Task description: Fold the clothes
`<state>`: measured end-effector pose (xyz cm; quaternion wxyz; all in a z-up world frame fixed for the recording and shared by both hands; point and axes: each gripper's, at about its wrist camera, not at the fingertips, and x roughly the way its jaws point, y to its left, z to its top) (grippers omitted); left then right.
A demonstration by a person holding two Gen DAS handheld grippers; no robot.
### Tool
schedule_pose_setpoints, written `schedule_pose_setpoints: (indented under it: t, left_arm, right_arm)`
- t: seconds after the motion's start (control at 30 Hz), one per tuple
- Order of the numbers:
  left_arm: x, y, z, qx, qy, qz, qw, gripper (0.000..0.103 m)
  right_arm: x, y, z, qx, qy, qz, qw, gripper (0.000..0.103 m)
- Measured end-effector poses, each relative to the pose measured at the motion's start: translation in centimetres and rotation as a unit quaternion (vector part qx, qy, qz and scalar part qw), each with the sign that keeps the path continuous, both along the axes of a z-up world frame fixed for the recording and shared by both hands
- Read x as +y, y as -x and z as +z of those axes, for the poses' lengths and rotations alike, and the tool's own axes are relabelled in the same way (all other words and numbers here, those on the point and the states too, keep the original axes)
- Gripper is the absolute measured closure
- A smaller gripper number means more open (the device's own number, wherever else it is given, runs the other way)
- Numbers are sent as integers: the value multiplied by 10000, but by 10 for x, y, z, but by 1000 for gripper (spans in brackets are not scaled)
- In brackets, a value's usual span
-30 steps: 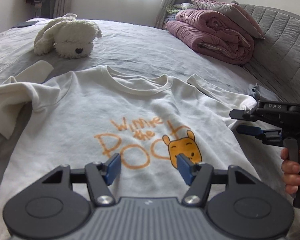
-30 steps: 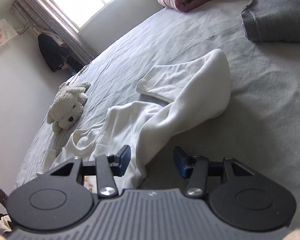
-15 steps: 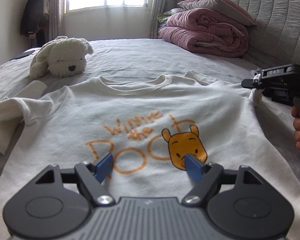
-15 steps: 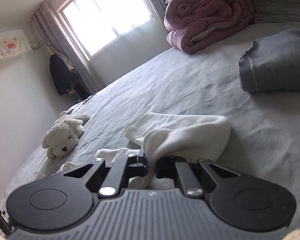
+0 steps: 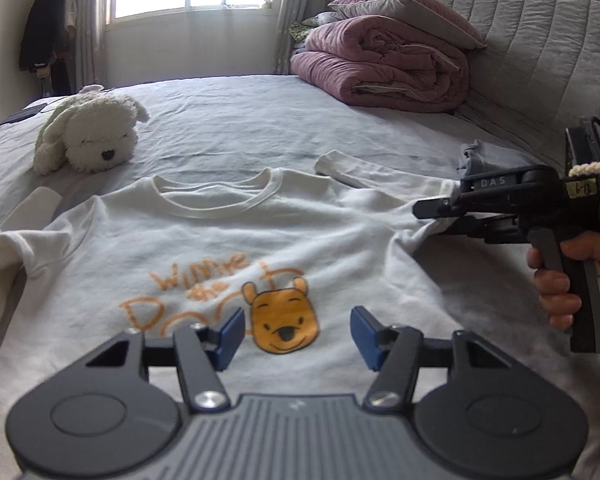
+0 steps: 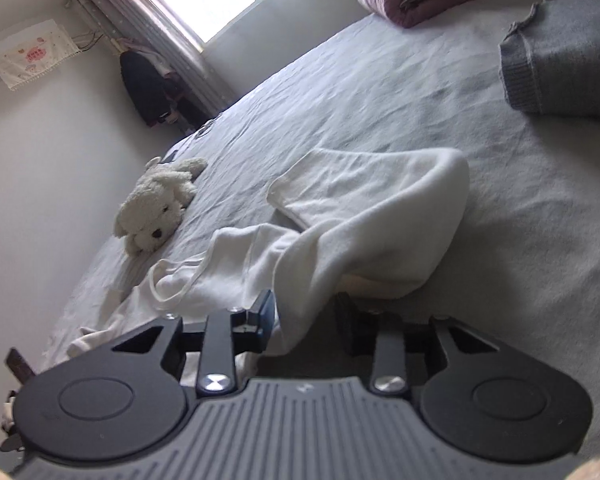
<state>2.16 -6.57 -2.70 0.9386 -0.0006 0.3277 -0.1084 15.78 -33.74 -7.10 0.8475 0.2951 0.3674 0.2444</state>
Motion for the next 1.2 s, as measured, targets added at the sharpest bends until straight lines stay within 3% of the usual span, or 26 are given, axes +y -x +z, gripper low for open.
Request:
schedule_pose_setpoints:
  t: [0.13,0.33,0.4,0.47,0.5,0.6,0.77,0.87,0.93,1.1,1.17,1.2]
  left_arm:
    - [-36,3,9,105,-31,-494,9987,64]
    - [-88,5,-4,381,-562,-1064,9920,66]
    - [-96,5,-12,474,-783,-1037,9904,66]
    - [-98,3,-18,535,-864,-956,9902,67]
    - [-98,2,-19,535,-845,-912,9908,69]
    - [-96,-3,-19,559,-676,-810,9928,96]
    - [-63,-8,-15,754,676,-837,9913,96]
    - [-50,-4,-11,851,1043,-761,9880,89]
    - [-47,3,-7,907,963,-739,9885,83]
    - [-49,21,-1,1160,601,-972,9866,81]
    - [-52,29,2,1157,389,-1104,9864,81]
    - [-53,32,2,1156,215,-1148,9864,88]
  right_arm:
    - [-16,-5,-11,568,-716,533,9944,65]
    - [3,-6,-12,640,-839,1069,9887,65]
    - [12,-8,-14,653,-825,1103,9883,73]
    - [14,-11,-17,688,-751,987,9899,92]
    - [11,-11,-17,707,-801,962,9896,92]
    - [-3,-7,-8,477,-1107,786,9896,93]
    - [-5,-9,-8,511,-976,671,9916,93]
    - [-2,-13,-12,640,-843,631,9924,85]
    - [-2,-13,-14,656,-843,633,9923,85]
    - [-4,-13,-14,651,-830,658,9922,85]
    - [-5,-13,-15,651,-859,663,9920,84]
    - [-5,-13,-15,654,-877,663,9918,84]
